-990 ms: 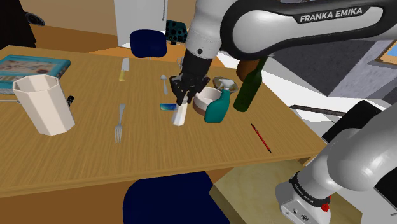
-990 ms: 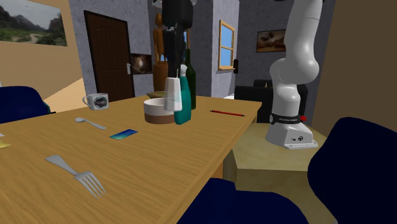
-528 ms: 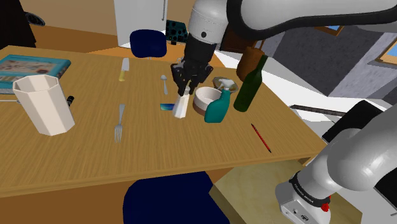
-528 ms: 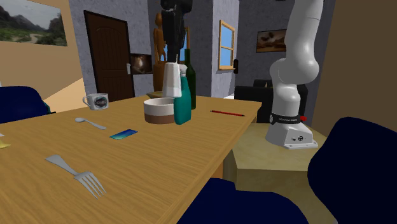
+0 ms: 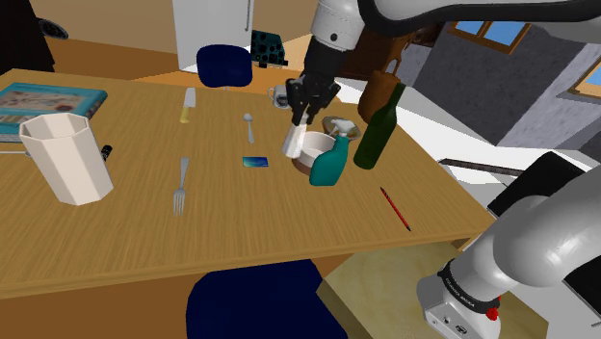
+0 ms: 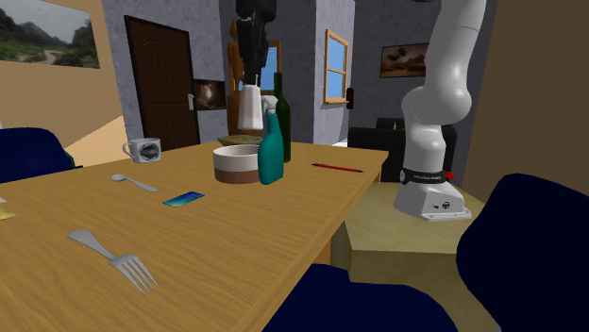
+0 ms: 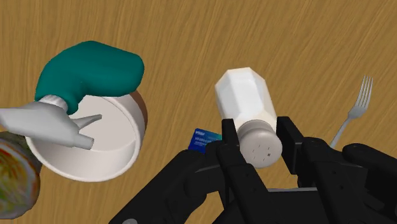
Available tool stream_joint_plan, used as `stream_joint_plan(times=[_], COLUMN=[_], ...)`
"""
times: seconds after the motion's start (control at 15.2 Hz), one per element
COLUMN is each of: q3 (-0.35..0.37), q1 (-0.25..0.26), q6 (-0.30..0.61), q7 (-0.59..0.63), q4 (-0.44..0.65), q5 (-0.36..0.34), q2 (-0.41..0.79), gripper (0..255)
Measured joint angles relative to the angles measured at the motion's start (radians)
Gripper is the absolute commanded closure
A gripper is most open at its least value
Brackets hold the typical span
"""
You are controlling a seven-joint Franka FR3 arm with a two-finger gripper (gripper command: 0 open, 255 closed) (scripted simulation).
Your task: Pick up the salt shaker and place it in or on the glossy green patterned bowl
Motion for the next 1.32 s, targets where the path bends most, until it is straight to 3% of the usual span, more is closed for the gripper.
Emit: stream_joint_plan(times=[0.66,1.32], q3=[-0.147,-0.271], q1=[-0.097,-0.196], q6=[-0.04,-0.095], q7=[-0.24,-0.452], q4=[0.024,0.173], q5=[-0.002,-0.023], q2=[0.001,0.114], gripper=[255,255])
